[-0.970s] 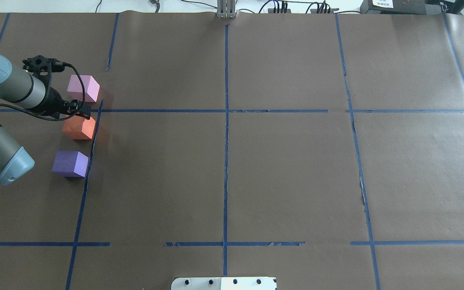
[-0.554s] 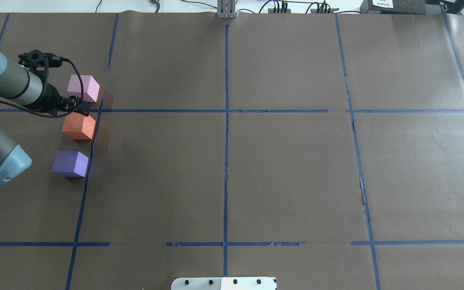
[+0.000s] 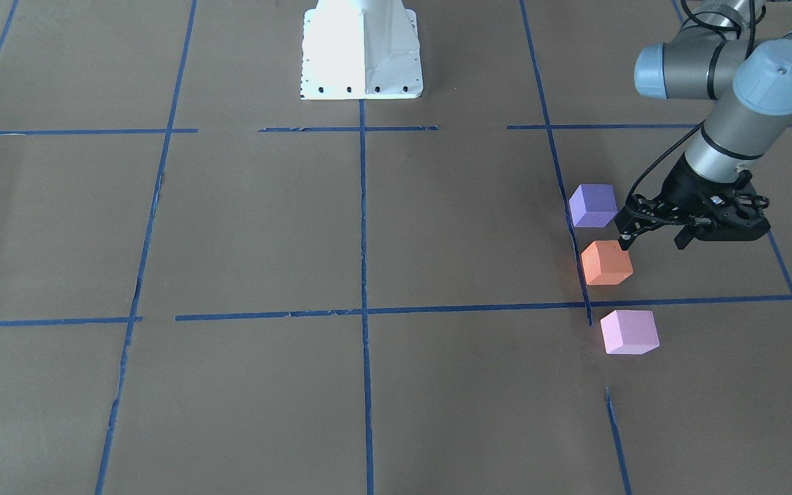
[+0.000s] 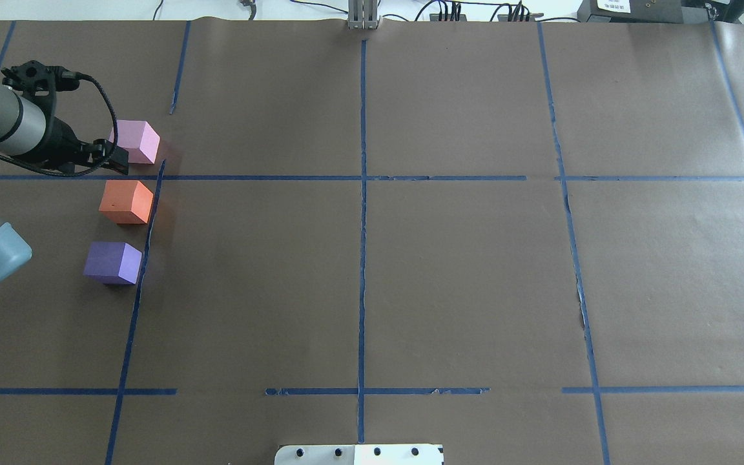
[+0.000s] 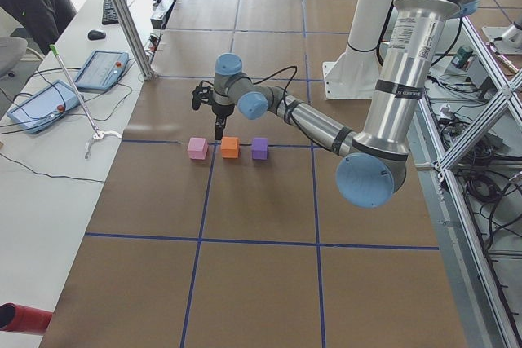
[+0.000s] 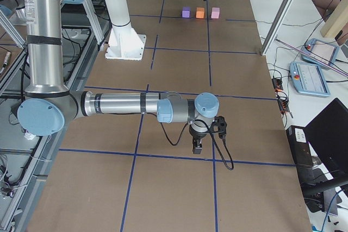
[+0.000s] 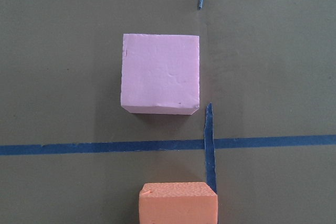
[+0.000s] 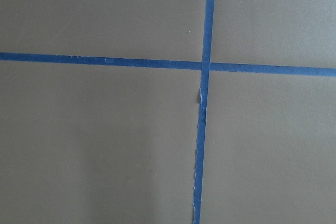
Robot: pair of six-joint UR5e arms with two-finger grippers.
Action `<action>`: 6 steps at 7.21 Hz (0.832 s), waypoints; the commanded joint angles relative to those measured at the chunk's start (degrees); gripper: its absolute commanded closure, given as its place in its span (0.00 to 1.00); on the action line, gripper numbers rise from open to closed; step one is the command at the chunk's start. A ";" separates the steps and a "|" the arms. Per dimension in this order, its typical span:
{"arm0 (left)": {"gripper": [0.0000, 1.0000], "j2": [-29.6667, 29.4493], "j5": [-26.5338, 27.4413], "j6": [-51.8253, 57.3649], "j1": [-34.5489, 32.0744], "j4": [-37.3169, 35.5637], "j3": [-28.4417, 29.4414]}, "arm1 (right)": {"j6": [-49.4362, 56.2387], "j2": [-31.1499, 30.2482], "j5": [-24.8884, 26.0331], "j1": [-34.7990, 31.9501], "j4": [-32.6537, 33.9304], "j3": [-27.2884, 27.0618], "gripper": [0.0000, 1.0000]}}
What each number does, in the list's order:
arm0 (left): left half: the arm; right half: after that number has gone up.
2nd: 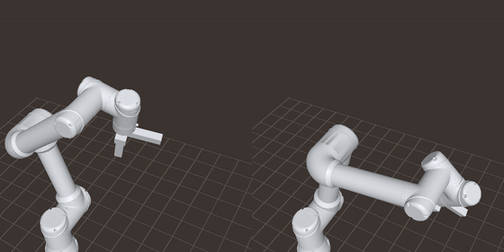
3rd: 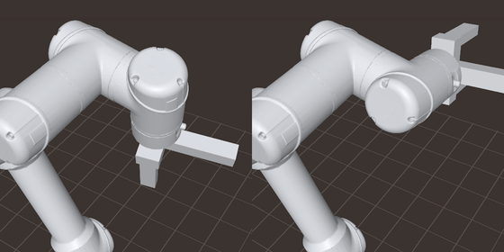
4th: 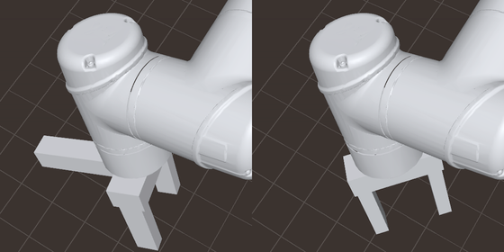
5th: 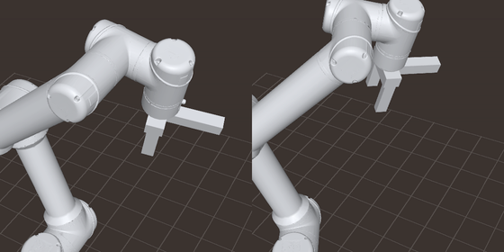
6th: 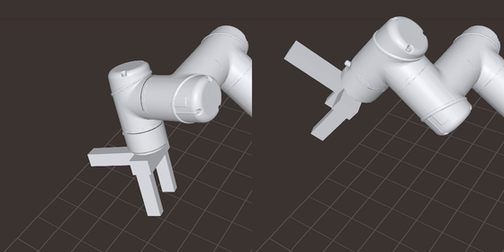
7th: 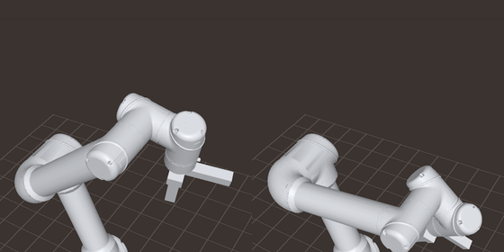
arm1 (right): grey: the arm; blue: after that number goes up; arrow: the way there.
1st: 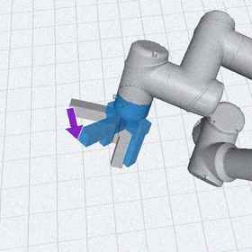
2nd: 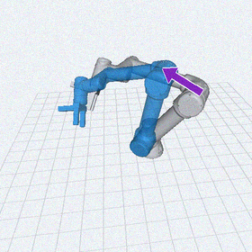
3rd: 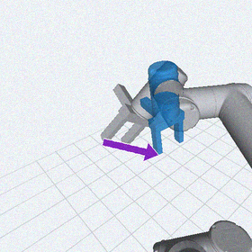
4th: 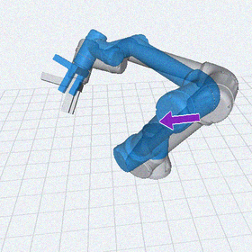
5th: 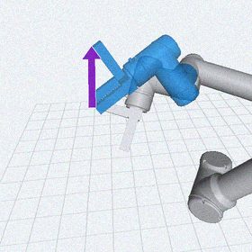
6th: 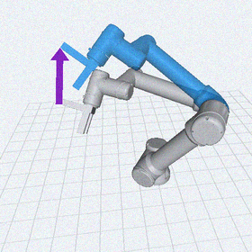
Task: Arrange blocks in a line
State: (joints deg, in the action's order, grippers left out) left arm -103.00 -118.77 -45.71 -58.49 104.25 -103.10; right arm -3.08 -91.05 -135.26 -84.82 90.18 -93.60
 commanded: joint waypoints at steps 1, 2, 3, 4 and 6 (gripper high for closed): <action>0.00 0.17 -5.30 11.99 -7.47 -2.73 0.69 | 0.00 0.00 0.00 0.00 0.00 0.00 0.00; 0.00 1.39 -9.33 18.92 -11.78 -2.74 2.79 | 0.00 0.00 0.00 0.00 0.00 0.00 0.00; 0.00 2.10 -12.24 24.74 -16.17 -2.74 5.51 | 0.00 0.00 0.00 0.00 0.00 0.00 0.00; 0.00 2.54 -12.36 30.71 -20.04 -3.09 8.24 | 0.00 0.00 0.00 0.00 0.00 0.00 0.00; 0.01 3.60 -16.21 42.93 -28.13 -8.24 12.99 | 0.00 0.00 0.00 0.00 0.09 0.00 0.00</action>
State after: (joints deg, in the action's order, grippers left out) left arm -99.88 -132.76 -10.51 -81.81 99.19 -92.92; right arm -3.08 -91.06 -135.26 -84.81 90.20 -93.60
